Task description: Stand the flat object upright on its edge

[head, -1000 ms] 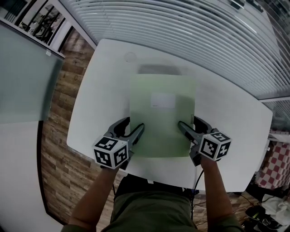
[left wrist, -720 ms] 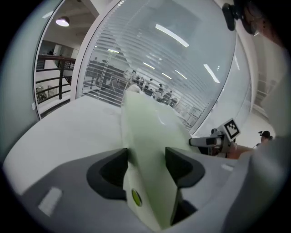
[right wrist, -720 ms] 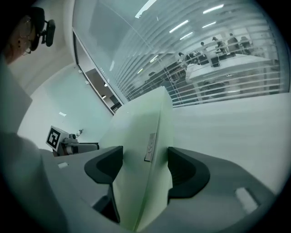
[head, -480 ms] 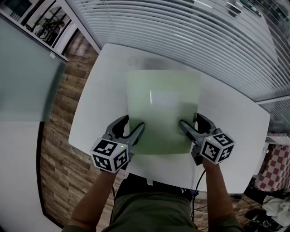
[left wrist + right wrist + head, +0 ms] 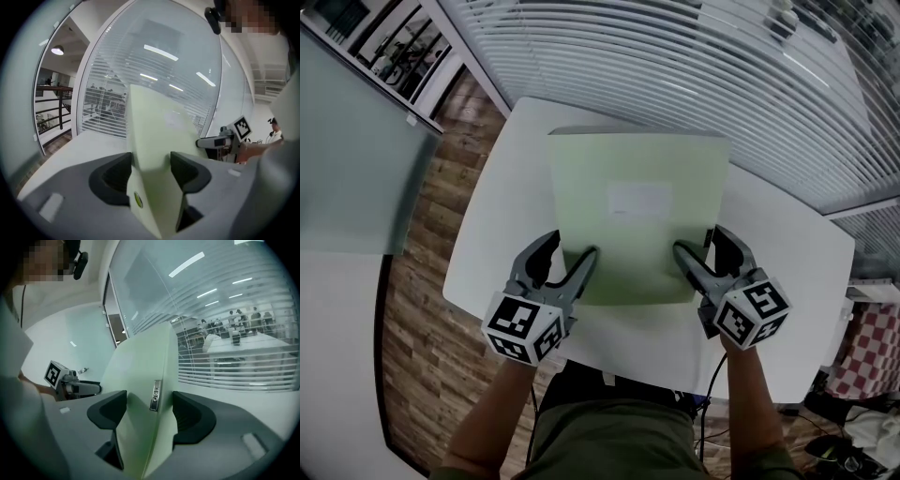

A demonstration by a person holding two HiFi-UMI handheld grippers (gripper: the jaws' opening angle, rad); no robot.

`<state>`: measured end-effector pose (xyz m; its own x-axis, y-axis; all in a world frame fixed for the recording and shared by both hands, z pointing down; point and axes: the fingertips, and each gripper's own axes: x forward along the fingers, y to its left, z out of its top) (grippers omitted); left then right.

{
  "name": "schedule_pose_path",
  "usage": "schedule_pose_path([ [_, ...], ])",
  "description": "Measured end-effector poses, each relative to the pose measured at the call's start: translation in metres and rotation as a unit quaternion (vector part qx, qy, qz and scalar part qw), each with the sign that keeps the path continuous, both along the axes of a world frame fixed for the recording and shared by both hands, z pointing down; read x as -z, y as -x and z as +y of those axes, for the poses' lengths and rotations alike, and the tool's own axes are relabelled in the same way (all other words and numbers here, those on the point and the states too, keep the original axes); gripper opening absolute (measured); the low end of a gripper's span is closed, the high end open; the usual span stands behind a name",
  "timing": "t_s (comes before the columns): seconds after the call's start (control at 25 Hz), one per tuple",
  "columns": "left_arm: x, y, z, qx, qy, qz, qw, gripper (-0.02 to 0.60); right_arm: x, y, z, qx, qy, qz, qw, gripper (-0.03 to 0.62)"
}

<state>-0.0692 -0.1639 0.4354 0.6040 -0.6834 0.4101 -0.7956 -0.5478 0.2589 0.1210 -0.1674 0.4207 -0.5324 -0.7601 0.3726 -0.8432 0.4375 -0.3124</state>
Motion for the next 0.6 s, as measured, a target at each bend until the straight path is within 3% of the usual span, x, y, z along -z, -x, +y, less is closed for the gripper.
schedule_pose_path([
  [0.6, 0.027, -0.003, -0.019, 0.006, -0.071, -0.017, 0.9973, 0.239, 0.03, 0.002, -0.016, 0.007, -0.099, 0.081, 0.992, 0.312],
])
